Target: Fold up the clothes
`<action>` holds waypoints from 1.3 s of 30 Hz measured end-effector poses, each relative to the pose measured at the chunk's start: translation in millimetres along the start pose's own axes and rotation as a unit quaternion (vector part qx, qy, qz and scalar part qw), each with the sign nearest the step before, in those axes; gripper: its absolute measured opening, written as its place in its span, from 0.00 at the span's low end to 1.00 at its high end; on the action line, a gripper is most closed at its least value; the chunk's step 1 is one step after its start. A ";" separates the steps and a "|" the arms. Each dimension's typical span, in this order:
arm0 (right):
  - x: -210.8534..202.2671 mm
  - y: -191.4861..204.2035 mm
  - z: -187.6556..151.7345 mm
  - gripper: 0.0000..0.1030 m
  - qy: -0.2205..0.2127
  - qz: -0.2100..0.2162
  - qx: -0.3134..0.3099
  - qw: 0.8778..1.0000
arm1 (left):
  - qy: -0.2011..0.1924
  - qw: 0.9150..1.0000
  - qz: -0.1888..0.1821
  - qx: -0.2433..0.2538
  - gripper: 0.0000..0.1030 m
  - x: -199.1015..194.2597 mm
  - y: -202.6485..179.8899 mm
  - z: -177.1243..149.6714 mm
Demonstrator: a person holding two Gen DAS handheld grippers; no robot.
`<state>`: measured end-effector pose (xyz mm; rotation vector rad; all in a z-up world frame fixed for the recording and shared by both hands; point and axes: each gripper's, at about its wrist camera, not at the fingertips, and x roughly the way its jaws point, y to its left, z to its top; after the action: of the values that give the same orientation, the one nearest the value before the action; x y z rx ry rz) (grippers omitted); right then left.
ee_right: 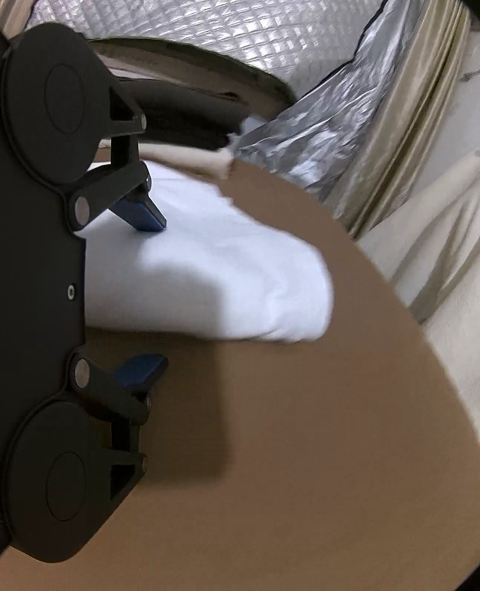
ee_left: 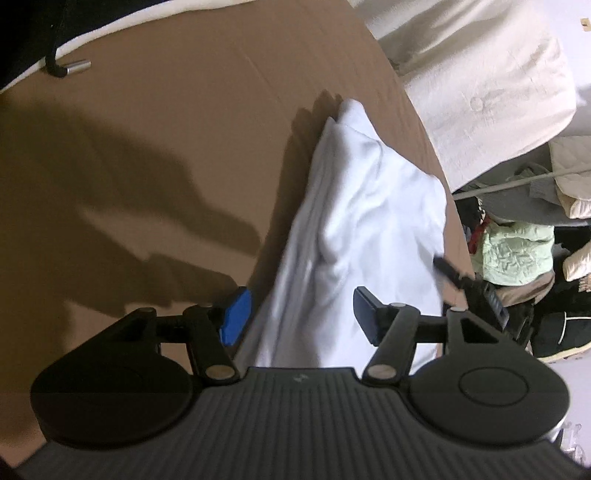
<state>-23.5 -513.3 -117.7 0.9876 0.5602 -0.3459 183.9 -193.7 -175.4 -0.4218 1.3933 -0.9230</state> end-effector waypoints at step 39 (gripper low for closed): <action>-15.7 -20.9 -25.6 0.75 0.076 0.037 0.056 0.995 | 0.049 0.995 0.052 0.070 0.56 75.0 -49.3 -6.4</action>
<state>-54.3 -501.7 -133.8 1.1475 0.6462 -0.2388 156.7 -278.4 -188.6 -0.1981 1.4148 -0.9593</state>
